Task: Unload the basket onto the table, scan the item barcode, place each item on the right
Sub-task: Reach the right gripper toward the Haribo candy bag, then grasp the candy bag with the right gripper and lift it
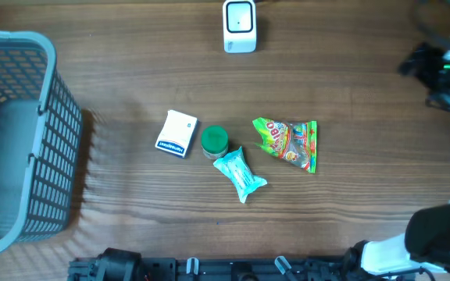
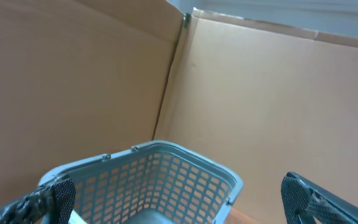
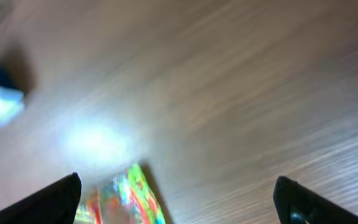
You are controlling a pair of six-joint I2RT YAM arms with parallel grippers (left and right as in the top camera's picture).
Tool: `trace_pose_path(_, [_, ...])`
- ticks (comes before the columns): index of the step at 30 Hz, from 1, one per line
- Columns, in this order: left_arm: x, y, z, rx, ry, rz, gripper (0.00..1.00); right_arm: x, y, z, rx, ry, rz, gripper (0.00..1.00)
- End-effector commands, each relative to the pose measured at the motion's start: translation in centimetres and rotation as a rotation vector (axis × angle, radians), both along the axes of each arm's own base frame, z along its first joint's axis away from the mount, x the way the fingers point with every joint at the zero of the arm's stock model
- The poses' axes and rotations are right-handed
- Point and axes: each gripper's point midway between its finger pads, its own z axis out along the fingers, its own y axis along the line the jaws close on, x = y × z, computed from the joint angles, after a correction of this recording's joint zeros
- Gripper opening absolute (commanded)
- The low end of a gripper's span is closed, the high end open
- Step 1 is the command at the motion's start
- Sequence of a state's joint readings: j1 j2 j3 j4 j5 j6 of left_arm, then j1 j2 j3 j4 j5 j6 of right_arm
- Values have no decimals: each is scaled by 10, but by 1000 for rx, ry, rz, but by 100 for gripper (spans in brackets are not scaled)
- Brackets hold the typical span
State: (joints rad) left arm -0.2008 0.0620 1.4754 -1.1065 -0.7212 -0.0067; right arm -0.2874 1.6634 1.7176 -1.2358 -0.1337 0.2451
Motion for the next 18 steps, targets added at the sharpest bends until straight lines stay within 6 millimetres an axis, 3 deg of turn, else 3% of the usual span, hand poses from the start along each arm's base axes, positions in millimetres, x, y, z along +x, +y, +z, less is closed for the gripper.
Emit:
trace_pose_path(1, [-2,-16,-1,24,-40,-118,100,-11,85,10,-109,25,377,100])
trace_pose_path(5, [4,-20,-19,33,41,-136,100,-48,179,-7,-228,126,686,100])
trace_pose_path(9, [5,-20,-22,22,48,-139,100,-91,223,-32,-319,228,814,100])
trace_pose_path(11, [5,-20,-22,23,52,-139,100,-99,224,-60,-444,255,829,100])
trace_pose_path(15, [5,-20,-24,24,60,-139,100,-111,228,-121,-453,283,871,99])
trace_pose_path(18, [5,-20,-25,24,63,-139,100,-101,224,-159,-544,220,1007,100])
